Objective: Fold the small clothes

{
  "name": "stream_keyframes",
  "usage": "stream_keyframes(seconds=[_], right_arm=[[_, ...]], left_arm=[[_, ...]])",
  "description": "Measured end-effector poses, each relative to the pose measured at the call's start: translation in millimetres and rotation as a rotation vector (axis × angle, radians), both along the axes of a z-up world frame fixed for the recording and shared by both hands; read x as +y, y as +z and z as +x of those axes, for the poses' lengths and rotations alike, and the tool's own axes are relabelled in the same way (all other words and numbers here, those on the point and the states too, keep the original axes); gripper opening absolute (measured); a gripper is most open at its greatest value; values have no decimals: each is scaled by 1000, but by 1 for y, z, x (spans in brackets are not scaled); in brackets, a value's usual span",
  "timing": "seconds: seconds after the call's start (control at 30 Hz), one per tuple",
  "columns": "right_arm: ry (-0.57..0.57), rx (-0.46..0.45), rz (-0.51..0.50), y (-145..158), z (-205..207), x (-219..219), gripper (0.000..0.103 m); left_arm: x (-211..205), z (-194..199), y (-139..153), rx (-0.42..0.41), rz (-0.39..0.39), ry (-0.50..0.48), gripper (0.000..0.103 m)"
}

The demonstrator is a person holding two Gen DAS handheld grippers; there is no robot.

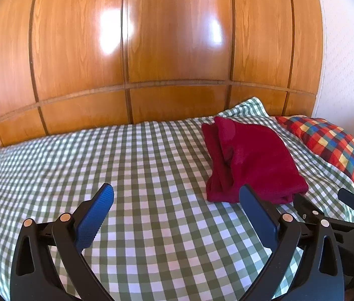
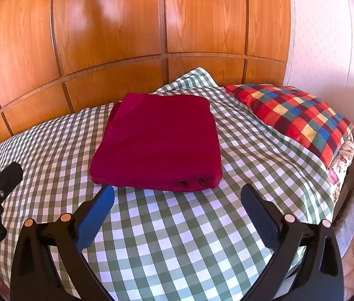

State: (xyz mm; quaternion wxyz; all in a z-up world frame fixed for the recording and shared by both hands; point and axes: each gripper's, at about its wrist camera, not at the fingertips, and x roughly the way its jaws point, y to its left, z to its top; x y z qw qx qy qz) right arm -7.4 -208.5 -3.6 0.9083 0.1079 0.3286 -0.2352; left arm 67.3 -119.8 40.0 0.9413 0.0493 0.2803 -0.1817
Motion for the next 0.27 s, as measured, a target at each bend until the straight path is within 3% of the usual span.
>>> stream_keyframes(seconds=[0.27], right_arm=[[-83, -11, 26, 2, -5, -34, 101]], left_arm=[[1, 13, -16, 70, 14, 23, 99]])
